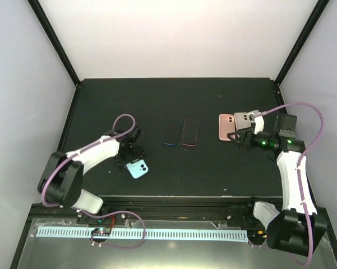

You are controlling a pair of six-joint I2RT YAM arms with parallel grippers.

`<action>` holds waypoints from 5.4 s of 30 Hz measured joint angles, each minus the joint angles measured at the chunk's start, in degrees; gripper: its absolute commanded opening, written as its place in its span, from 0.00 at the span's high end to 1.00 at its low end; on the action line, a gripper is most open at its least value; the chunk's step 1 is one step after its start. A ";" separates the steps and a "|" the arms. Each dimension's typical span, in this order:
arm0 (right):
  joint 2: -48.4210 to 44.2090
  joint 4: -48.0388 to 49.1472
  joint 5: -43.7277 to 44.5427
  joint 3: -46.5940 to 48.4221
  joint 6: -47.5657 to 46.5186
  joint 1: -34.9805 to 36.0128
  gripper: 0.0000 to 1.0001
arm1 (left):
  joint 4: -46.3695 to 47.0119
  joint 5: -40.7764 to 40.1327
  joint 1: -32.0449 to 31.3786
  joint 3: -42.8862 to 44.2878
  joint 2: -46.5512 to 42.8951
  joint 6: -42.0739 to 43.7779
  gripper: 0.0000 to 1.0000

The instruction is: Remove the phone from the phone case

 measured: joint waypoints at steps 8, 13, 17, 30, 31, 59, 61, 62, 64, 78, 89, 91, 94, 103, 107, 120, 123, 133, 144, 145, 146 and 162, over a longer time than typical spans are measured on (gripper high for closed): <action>5.05 -3.91 -5.46 3.39 -2.67 0.20 0.37 | 19.15 -2.23 -17.16 -9.29 -19.08 7.48 0.53; 12.13 -8.04 -5.81 11.02 -4.66 4.24 0.36 | 32.00 -5.25 -25.81 -12.48 -23.34 14.95 0.53; 16.92 -10.62 -3.39 16.33 -5.33 14.05 0.35 | 38.23 -11.37 -32.13 -12.33 -22.99 21.29 0.52; 25.90 -16.39 -0.98 23.15 -4.09 33.55 0.41 | 40.65 -26.80 -43.93 -3.72 -13.33 32.02 0.52; 26.43 -16.41 -0.33 23.19 -3.69 34.38 0.46 | 40.70 -27.45 -44.44 -3.26 -12.92 32.28 0.52; -3.76 2.82 23.52 6.34 -23.56 38.36 0.99 | 43.93 -4.74 -23.76 -11.98 -29.55 6.01 0.13; -6.56 4.42 27.08 3.41 -28.55 40.46 0.99 | 45.55 0.26 -21.94 -12.81 -28.68 1.86 0.16; -7.08 4.79 29.05 2.80 -30.95 41.64 0.99 | 46.75 2.86 -21.05 -13.05 -27.89 -0.50 0.16; -6.99 6.43 33.33 2.43 -35.56 43.74 0.99 | 49.88 7.69 -19.47 -13.09 -25.35 -5.25 0.18; -7.32 17.22 56.68 0.50 -61.55 54.88 0.99 | 67.28 24.30 -17.62 -4.46 -6.01 -23.50 0.22; -8.79 21.11 66.20 -1.27 -69.31 57.90 0.99 | 75.08 24.55 -17.35 0.11 1.92 -28.52 0.27; -8.79 22.80 67.06 -1.88 -70.27 58.40 0.99 | 76.11 23.82 -17.11 -0.74 1.38 -29.18 0.24; -8.81 23.26 67.23 -2.23 -71.34 59.01 0.99 | 76.81 22.10 -16.33 -3.98 -1.46 -29.57 0.25; -10.82 19.65 66.10 -2.80 -71.60 59.17 0.99 | 77.75 22.23 -15.32 -1.38 -2.23 -27.67 0.32; -10.84 20.37 66.12 -4.90 -72.48 59.47 0.99 | 78.18 24.30 -15.69 3.45 1.42 -27.61 0.40; -10.08 28.50 69.11 -11.19 -77.33 61.46 0.99 | 70.42 27.21 -16.68 9.07 5.53 -25.49 0.28; -10.05 28.35 69.55 -11.19 -77.26 61.46 0.99 | 67.76 26.34 -16.68 10.12 5.35 -23.63 0.26; -11.21 27.34 69.79 -11.15 -75.73 61.83 0.99 | 59.54 21.31 -16.94 10.82 3.04 -19.41 0.24; -12.20 28.04 70.05 -10.08 -74.60 62.38 0.99 | 58.45 22.82 -17.00 10.95 4.15 -19.08 0.36; -12.15 28.06 70.03 -9.99 -74.49 62.38 0.99 | 60.17 23.56 -16.98 10.82 4.55 -19.63 0.39; -12.13 28.09 70.01 -9.99 -74.47 62.40 0.99 | 61.96 24.37 -17.00 10.58 4.98 -20.31 0.41; -11.34 30.64 69.57 -12.37 -71.63 62.99 0.00 | 87.01 32.79 -16.46 3.61 7.08 -28.20 0.98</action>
